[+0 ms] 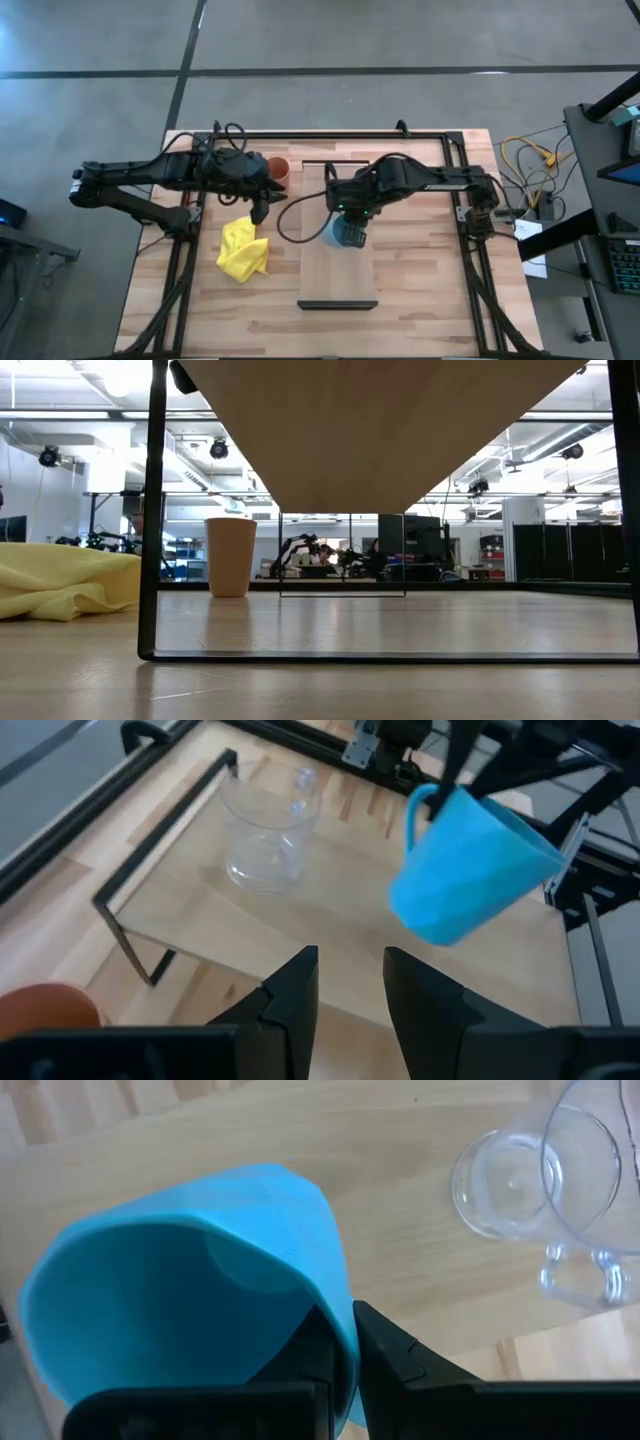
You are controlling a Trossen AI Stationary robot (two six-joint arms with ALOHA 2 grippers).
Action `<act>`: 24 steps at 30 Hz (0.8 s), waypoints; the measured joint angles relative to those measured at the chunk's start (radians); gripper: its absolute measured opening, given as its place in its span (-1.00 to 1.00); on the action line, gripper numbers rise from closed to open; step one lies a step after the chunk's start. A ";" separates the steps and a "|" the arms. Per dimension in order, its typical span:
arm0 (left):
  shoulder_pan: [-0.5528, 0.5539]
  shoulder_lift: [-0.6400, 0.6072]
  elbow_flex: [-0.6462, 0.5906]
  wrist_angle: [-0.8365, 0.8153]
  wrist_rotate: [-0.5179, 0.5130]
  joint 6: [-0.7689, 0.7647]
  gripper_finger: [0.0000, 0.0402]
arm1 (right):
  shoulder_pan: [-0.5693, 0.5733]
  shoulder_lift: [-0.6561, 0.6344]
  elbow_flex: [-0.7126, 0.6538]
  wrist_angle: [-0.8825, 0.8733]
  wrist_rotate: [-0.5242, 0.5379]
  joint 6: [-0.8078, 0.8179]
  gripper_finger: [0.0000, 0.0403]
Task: Stack small to large cups/mugs on shelf
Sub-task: Put the blue mug on the shelf
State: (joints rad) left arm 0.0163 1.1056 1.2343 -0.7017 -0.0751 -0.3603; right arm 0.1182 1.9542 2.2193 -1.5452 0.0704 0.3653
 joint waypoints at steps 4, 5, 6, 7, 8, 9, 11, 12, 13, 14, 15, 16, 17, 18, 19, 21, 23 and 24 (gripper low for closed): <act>-0.018 0.027 0.000 0.017 0.012 0.007 -0.49 | -0.019 0.032 0.028 -0.008 0.001 0.000 -0.93; -0.021 0.035 0.000 0.026 0.012 0.007 -0.49 | -0.022 0.038 0.036 -0.017 0.000 0.000 -0.93; -0.025 0.044 0.000 0.031 0.012 0.008 -0.49 | -0.027 0.042 0.041 -0.025 0.000 0.000 -0.93; -0.031 0.055 0.000 0.038 0.012 0.008 -0.49 | -0.032 0.043 0.045 -0.030 0.000 0.003 -0.93; -0.037 0.068 0.000 0.047 0.012 0.010 -0.49 | -0.034 0.044 0.046 -0.028 0.000 0.010 -0.93; -0.041 0.081 0.000 0.050 0.012 0.014 -0.49 | -0.038 0.045 0.046 -0.025 0.000 0.019 -0.93; -0.050 0.110 0.000 0.060 0.012 0.029 -0.49 | -0.043 0.045 0.045 -0.026 0.000 0.025 -0.93; -0.055 0.125 0.000 0.071 0.012 0.029 -0.49 | -0.044 0.045 0.045 -0.026 -0.001 0.028 -0.93; -0.059 0.141 0.000 0.086 0.013 0.030 -0.49 | -0.045 0.045 0.045 -0.026 -0.001 0.034 -0.93; -0.062 0.154 0.000 0.102 0.014 0.030 -0.49 | -0.046 0.045 0.046 -0.026 -0.005 0.044 -0.93; -0.065 0.168 0.000 0.123 0.014 0.031 -0.49 | -0.047 0.045 0.046 -0.026 -0.014 0.054 -0.93; -0.067 0.181 0.000 0.146 0.014 0.031 -0.49 | -0.047 0.045 0.046 -0.026 -0.028 0.064 -0.93; -0.069 0.192 0.000 0.168 0.014 0.031 -0.49 | -0.048 0.045 0.044 -0.026 -0.036 0.075 -0.93; -0.070 0.202 0.000 0.186 0.014 0.031 -0.49 | -0.047 0.045 0.042 -0.025 -0.041 0.083 -0.93; -0.070 0.211 0.000 0.200 0.015 0.031 -0.49 | -0.047 0.045 0.040 -0.026 -0.043 0.087 -0.93; -0.070 0.225 0.000 0.211 0.015 0.032 -0.49 | -0.048 0.045 0.035 -0.026 -0.045 0.096 -0.93; -0.070 0.240 0.000 0.216 0.015 0.030 -0.49 | -0.050 0.045 0.034 -0.026 -0.044 0.099 -0.93; -0.070 0.248 0.000 0.214 0.015 0.028 -0.49 | -0.052 0.045 0.034 -0.026 -0.044 0.100 -0.93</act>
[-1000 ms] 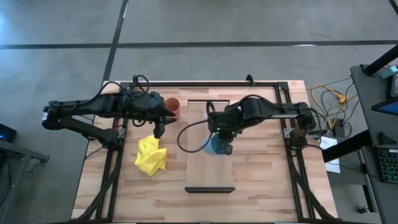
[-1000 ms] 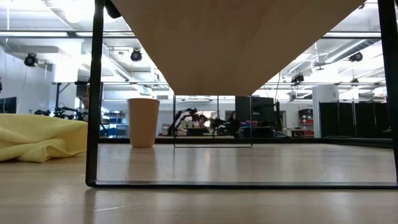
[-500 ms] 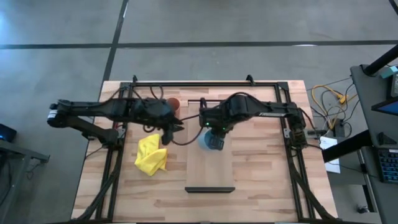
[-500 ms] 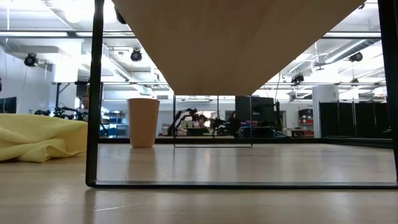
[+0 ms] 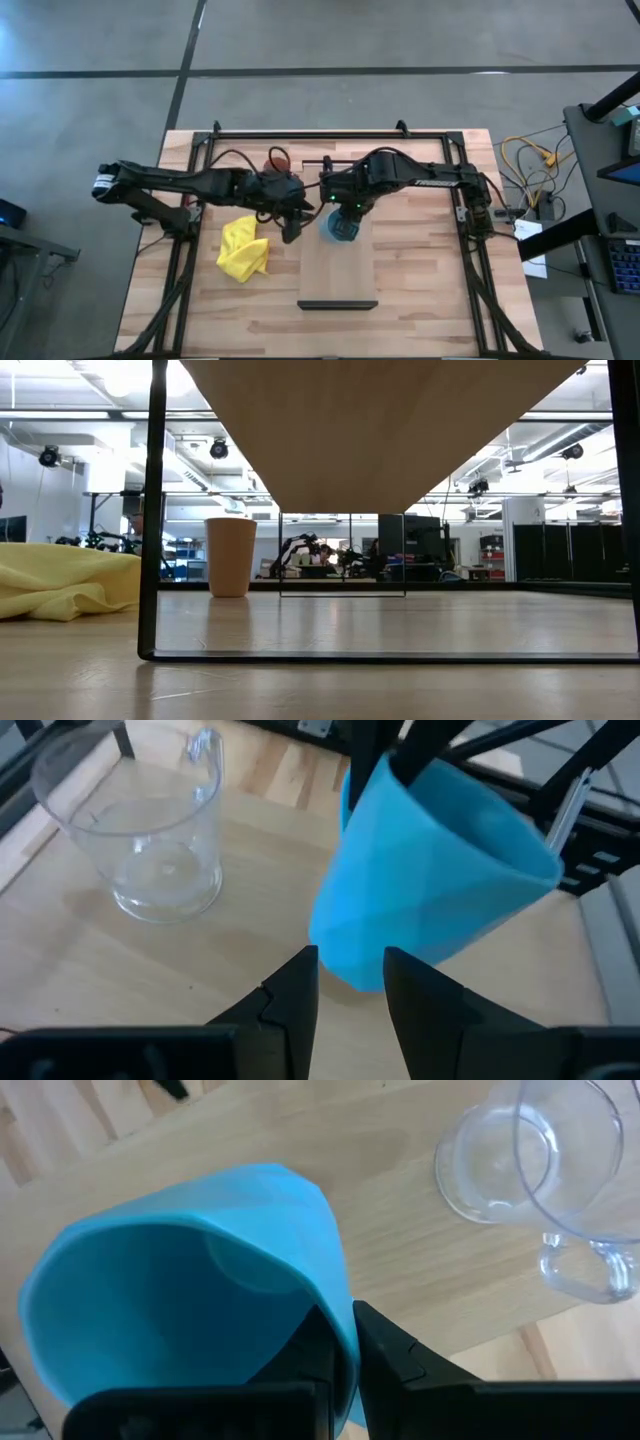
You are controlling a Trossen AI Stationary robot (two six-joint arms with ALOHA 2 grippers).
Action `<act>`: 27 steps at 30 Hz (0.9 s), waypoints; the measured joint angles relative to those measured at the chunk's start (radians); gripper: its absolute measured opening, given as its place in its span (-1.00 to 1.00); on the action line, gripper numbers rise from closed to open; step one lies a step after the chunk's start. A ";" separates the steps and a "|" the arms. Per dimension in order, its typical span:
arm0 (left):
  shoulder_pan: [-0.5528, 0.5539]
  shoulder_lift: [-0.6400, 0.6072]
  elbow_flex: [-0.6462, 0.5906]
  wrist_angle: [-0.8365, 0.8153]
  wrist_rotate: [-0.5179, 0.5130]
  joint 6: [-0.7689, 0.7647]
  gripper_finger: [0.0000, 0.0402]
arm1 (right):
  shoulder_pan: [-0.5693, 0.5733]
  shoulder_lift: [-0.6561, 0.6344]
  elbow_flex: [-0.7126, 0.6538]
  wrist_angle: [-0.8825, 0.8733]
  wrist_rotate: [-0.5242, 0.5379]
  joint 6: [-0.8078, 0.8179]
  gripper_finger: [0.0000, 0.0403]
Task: Stack small to large cups/mugs on shelf
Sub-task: Put the blue mug on the shelf
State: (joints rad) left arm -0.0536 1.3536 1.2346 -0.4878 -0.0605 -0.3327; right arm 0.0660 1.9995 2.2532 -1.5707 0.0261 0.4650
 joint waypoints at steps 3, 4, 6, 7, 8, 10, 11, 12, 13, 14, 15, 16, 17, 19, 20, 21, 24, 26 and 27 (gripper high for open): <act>-0.001 0.023 0.000 0.002 0.000 -0.001 -0.49 | -0.008 0.000 0.000 0.000 0.000 0.031 -0.93; -0.001 0.031 0.000 0.004 0.000 -0.001 -0.49 | -0.011 0.000 -0.002 -0.001 0.000 0.041 -0.93; -0.001 0.048 0.000 0.008 0.000 -0.001 -0.49 | -0.016 0.000 -0.003 -0.001 0.000 0.052 -0.93; -0.002 0.057 0.000 0.010 0.001 -0.001 -0.49 | -0.019 0.000 -0.004 -0.001 0.000 0.055 -0.93; -0.003 0.064 0.000 0.013 0.001 -0.001 -0.49 | -0.021 0.000 -0.006 -0.001 -0.001 0.055 -0.93; -0.005 0.076 0.000 0.013 0.002 -0.001 -0.49 | -0.024 0.000 -0.011 -0.001 -0.005 0.058 -0.93; -0.006 0.082 0.000 0.015 0.002 -0.001 -0.49 | -0.025 0.000 -0.015 -0.001 -0.008 0.059 -0.93; -0.006 0.086 0.000 0.015 0.002 -0.001 -0.49 | -0.025 0.000 -0.020 -0.001 -0.008 0.060 -0.93; -0.007 0.091 0.000 0.015 0.003 -0.001 -0.49 | -0.026 0.000 -0.024 -0.001 -0.007 0.060 -0.93; -0.008 0.096 0.000 0.017 0.002 -0.001 -0.49 | -0.026 0.000 -0.029 -0.002 -0.008 0.060 -0.93; -0.008 0.100 0.000 0.019 0.002 -0.001 -0.49 | -0.026 0.000 -0.032 -0.001 -0.008 0.060 -0.93; -0.008 0.103 0.000 0.021 0.002 -0.001 -0.49 | -0.026 0.000 -0.032 0.000 -0.008 0.059 -0.93; -0.008 0.108 0.000 0.025 0.002 -0.001 -0.49 | -0.026 0.000 -0.034 -0.001 -0.008 0.059 -0.93; -0.008 0.113 0.000 0.035 0.002 -0.001 -0.49 | -0.026 0.000 -0.036 -0.002 -0.009 0.059 -0.93; -0.008 0.115 0.000 0.037 0.003 -0.001 -0.49 | -0.026 0.000 -0.036 -0.004 -0.011 0.059 -0.93; -0.008 0.117 0.000 0.037 0.003 -0.001 -0.49 | -0.026 0.000 -0.037 -0.003 -0.011 0.059 -0.92; -0.008 0.123 0.000 0.038 0.002 -0.001 -0.49 | -0.028 0.000 -0.038 -0.004 -0.011 0.058 -0.86; -0.008 0.127 0.000 0.038 0.002 -0.001 -0.49 | -0.030 0.000 -0.038 -0.001 -0.011 0.052 -0.82; -0.008 0.129 0.000 0.038 0.002 -0.001 -0.49 | -0.031 0.000 -0.039 0.001 -0.010 0.051 -0.80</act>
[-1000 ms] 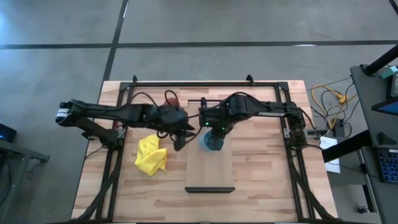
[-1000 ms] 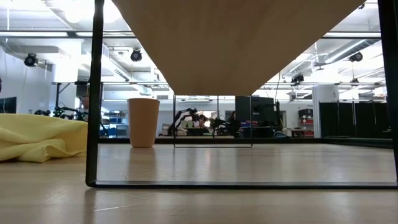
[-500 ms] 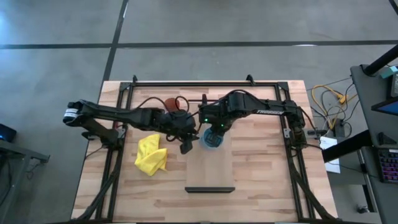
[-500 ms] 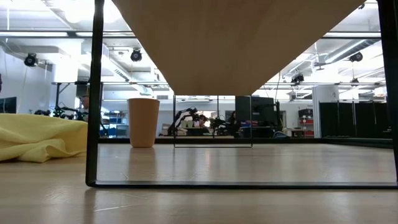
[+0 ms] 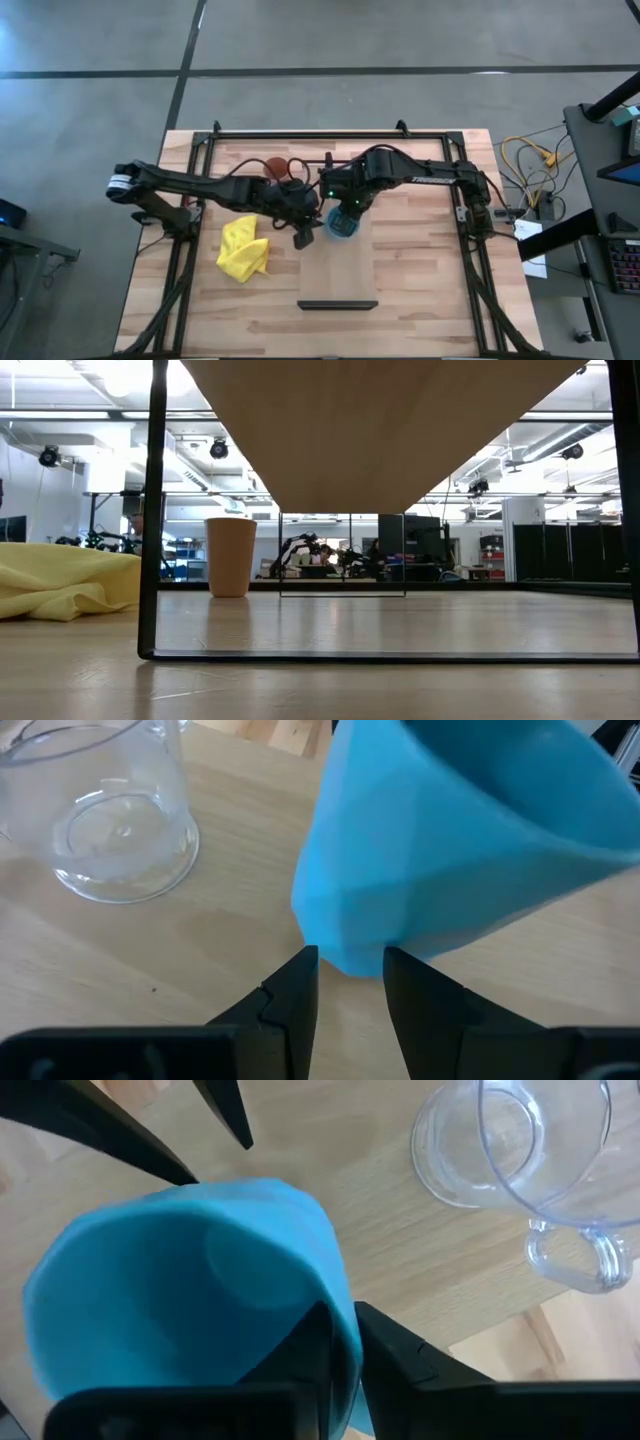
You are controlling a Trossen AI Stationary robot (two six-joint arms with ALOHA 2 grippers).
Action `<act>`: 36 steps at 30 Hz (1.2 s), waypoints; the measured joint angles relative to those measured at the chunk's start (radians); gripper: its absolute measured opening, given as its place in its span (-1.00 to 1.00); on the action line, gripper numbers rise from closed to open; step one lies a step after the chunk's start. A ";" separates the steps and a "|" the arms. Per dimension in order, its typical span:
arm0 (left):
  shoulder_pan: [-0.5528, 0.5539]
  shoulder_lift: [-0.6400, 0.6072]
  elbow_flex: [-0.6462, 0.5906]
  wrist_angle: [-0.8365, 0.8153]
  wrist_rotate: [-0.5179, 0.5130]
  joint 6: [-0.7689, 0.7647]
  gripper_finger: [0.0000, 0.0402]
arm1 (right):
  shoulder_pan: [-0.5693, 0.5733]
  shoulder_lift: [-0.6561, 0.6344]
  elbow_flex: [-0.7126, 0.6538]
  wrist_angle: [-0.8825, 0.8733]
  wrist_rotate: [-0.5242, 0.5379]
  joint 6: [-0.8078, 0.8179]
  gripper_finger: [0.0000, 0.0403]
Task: Stack small to large cups/mugs on shelf
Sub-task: Put the blue mug on the shelf
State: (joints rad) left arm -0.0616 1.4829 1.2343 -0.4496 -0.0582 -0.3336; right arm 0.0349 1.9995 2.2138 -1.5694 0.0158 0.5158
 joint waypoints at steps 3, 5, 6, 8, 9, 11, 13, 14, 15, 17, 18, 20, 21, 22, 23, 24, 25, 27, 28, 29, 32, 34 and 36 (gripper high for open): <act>0.000 0.004 0.000 0.002 0.000 0.000 -0.49 | -0.003 0.000 -0.004 0.001 0.000 0.000 -0.79; 0.000 0.004 0.000 0.002 0.000 0.000 -0.49 | -0.005 0.000 -0.005 0.004 0.000 -0.001 -0.80; 0.000 0.004 0.000 0.002 0.000 0.000 -0.49 | -0.007 0.000 -0.005 0.007 0.000 -0.002 -0.81; 0.000 0.004 0.000 0.002 0.000 0.000 -0.49 | -0.008 0.000 -0.006 0.012 0.000 -0.003 -0.83; 0.000 0.004 0.000 0.002 0.000 0.000 -0.49 | -0.009 0.000 -0.006 0.012 0.000 -0.003 -0.84; 0.000 0.004 0.000 0.002 -0.001 0.000 -0.49 | -0.009 0.000 -0.006 0.017 0.000 -0.003 -0.84; 0.000 0.004 0.000 0.001 -0.001 0.000 -0.49 | -0.009 0.000 -0.006 0.024 0.000 -0.003 -0.84; 0.000 0.004 0.000 -0.003 -0.001 0.001 -0.49 | -0.009 0.000 -0.007 0.031 0.000 -0.003 -0.84; 0.000 0.004 -0.001 -0.006 -0.001 0.001 -0.49 | -0.009 0.000 -0.007 0.038 0.000 -0.003 -0.84; 0.000 0.004 -0.001 -0.013 -0.001 0.001 -0.49 | -0.009 0.000 -0.007 0.050 0.000 -0.003 -0.84; 0.000 0.004 -0.001 -0.016 -0.001 0.001 -0.49 | -0.009 0.000 -0.007 0.053 0.000 -0.003 -0.84; 0.000 0.003 -0.002 -0.017 -0.001 0.001 -0.49 | -0.009 0.000 -0.007 0.053 0.000 0.002 -0.84; 0.000 0.002 -0.002 -0.017 -0.001 0.001 -0.49 | -0.009 0.000 -0.007 0.053 0.000 0.004 -0.84; 0.000 0.002 -0.002 -0.017 -0.001 0.001 -0.49 | -0.009 0.000 -0.007 0.053 0.000 0.005 -0.84; 0.000 0.002 -0.002 -0.017 -0.001 0.001 -0.49 | -0.009 0.000 -0.007 0.053 0.000 0.006 -0.84; 0.000 0.002 -0.002 -0.017 -0.001 0.001 -0.49 | -0.009 0.000 -0.007 0.053 0.000 0.007 -0.84; 0.000 0.001 -0.002 -0.017 -0.001 0.001 -0.49 | -0.009 0.000 -0.006 0.052 0.000 0.008 -0.84; 0.000 0.001 -0.002 -0.017 -0.001 0.001 -0.49 | -0.007 0.000 -0.006 0.052 -0.005 0.008 -0.84; 0.000 0.001 -0.002 -0.017 -0.001 0.001 -0.49 | -0.007 0.000 -0.006 0.049 -0.011 0.010 -0.84; 0.000 0.001 -0.002 -0.018 0.000 0.001 -0.49 | -0.007 0.000 -0.006 0.044 -0.019 0.019 -0.84; 0.001 -0.002 -0.002 -0.035 -0.001 0.001 -0.49 | -0.007 0.000 -0.004 0.018 -0.023 0.055 -0.84; 0.001 -0.006 -0.002 -0.038 -0.001 0.001 -0.49 | -0.007 0.000 -0.004 0.009 -0.024 0.061 -0.83; 0.001 -0.010 -0.002 -0.039 -0.001 0.001 -0.49 | -0.007 0.000 0.001 0.010 -0.026 0.061 -0.83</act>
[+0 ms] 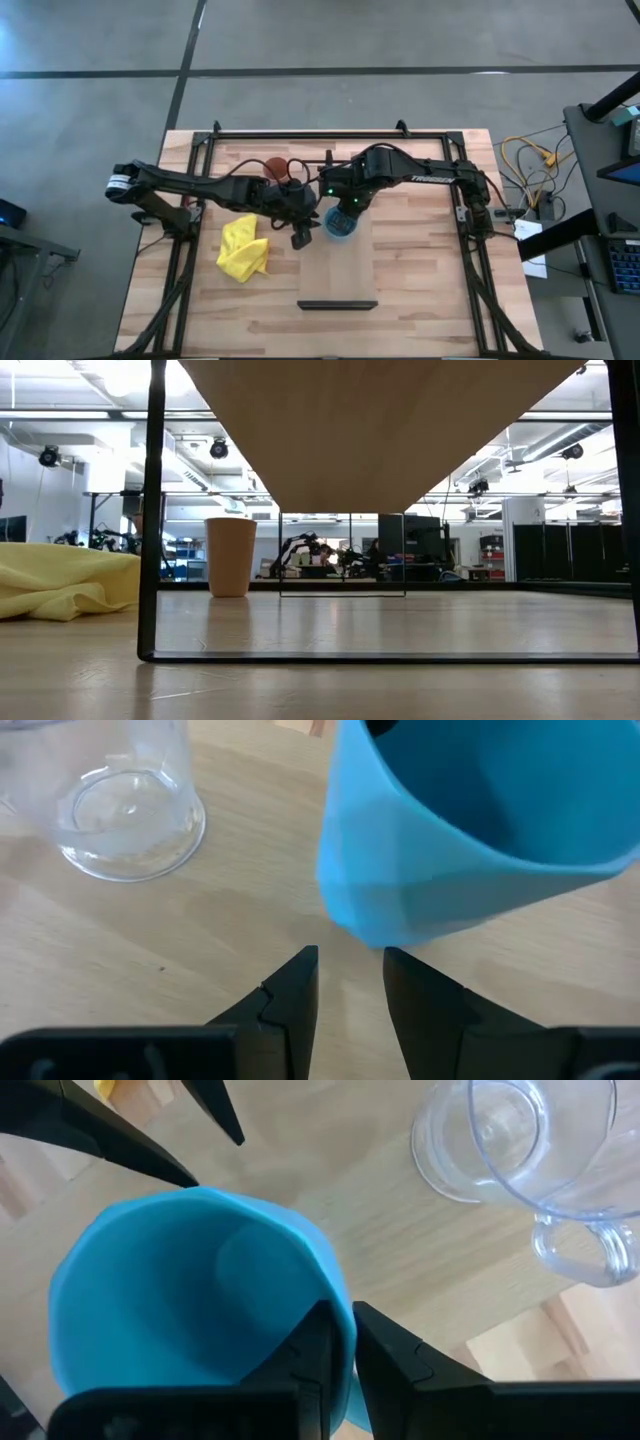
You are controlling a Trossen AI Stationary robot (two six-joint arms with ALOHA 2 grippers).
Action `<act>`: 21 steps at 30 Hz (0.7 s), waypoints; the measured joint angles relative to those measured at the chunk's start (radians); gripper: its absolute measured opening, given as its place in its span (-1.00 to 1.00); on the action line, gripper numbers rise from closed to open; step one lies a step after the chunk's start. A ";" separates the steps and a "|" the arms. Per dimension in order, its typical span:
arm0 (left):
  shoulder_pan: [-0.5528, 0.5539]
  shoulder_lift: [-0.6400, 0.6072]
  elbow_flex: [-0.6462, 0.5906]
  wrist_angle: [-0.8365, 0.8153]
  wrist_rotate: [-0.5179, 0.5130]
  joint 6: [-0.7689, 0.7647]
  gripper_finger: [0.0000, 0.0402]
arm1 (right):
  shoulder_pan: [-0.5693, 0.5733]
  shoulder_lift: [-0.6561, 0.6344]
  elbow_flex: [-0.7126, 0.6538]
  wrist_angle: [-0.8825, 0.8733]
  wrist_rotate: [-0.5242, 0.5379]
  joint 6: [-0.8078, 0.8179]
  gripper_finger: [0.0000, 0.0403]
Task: Stack small to large cups/mugs on shelf
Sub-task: Put the blue mug on the shelf
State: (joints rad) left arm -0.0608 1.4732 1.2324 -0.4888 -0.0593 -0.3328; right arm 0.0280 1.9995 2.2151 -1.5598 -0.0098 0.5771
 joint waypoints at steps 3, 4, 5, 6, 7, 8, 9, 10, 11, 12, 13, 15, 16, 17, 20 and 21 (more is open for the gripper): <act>0.000 -0.006 0.000 0.000 0.000 0.000 -0.49 | 0.000 0.000 0.014 0.004 0.000 0.004 -0.83; 0.000 -0.008 0.000 0.000 0.000 0.000 -0.49 | 0.000 0.000 0.021 0.005 0.000 0.012 -0.83; 0.000 -0.010 0.000 0.001 0.000 0.000 -0.49 | 0.000 0.000 0.028 0.006 0.000 0.026 -0.83; 0.000 -0.012 0.000 0.001 0.000 0.000 -0.49 | 0.000 0.000 0.036 0.004 0.000 0.037 -0.83; 0.000 -0.014 0.000 0.000 0.000 0.000 -0.49 | 0.000 -0.001 0.041 0.003 0.000 0.048 -0.83; 0.000 -0.015 0.000 0.001 0.000 0.000 -0.49 | 0.000 -0.001 0.045 0.002 0.001 0.052 -0.83; 0.000 -0.016 0.000 0.002 0.000 0.000 -0.49 | 0.000 -0.001 0.049 0.001 0.001 0.051 -0.83; 0.000 -0.017 0.000 0.002 0.000 0.000 -0.49 | 0.000 -0.001 0.049 0.002 0.002 0.052 -0.83; 0.000 -0.018 0.000 0.001 0.000 0.000 -0.49 | 0.000 -0.002 0.049 0.003 0.002 0.052 -0.83; 0.000 -0.019 0.000 0.001 0.000 0.000 -0.49 | 0.000 -0.002 0.049 0.002 0.002 0.052 -0.83; 0.000 -0.019 0.000 0.001 0.000 0.000 -0.49 | 0.000 -0.002 0.049 0.001 0.002 0.052 -0.83; 0.000 -0.019 0.000 0.001 0.000 0.000 -0.49 | 0.000 -0.002 0.048 0.002 0.002 0.052 -0.83; 0.000 -0.019 0.000 0.001 0.000 0.000 -0.49 | 0.000 -0.002 0.048 0.001 0.002 0.052 -0.83; 0.000 -0.019 0.000 0.001 0.000 0.000 -0.49 | 0.000 -0.002 0.047 0.000 0.002 0.051 -0.83; 0.000 -0.019 0.000 0.001 0.000 0.000 -0.49 | 0.003 -0.002 0.045 -0.005 0.002 0.051 -0.83; 0.000 -0.019 0.000 0.001 0.000 0.000 -0.49 | 0.004 -0.002 0.043 -0.006 0.002 0.051 -0.83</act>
State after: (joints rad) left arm -0.0612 1.4540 1.2324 -0.4881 -0.0589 -0.3332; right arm 0.0318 1.9980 2.2586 -1.5654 -0.0080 0.6285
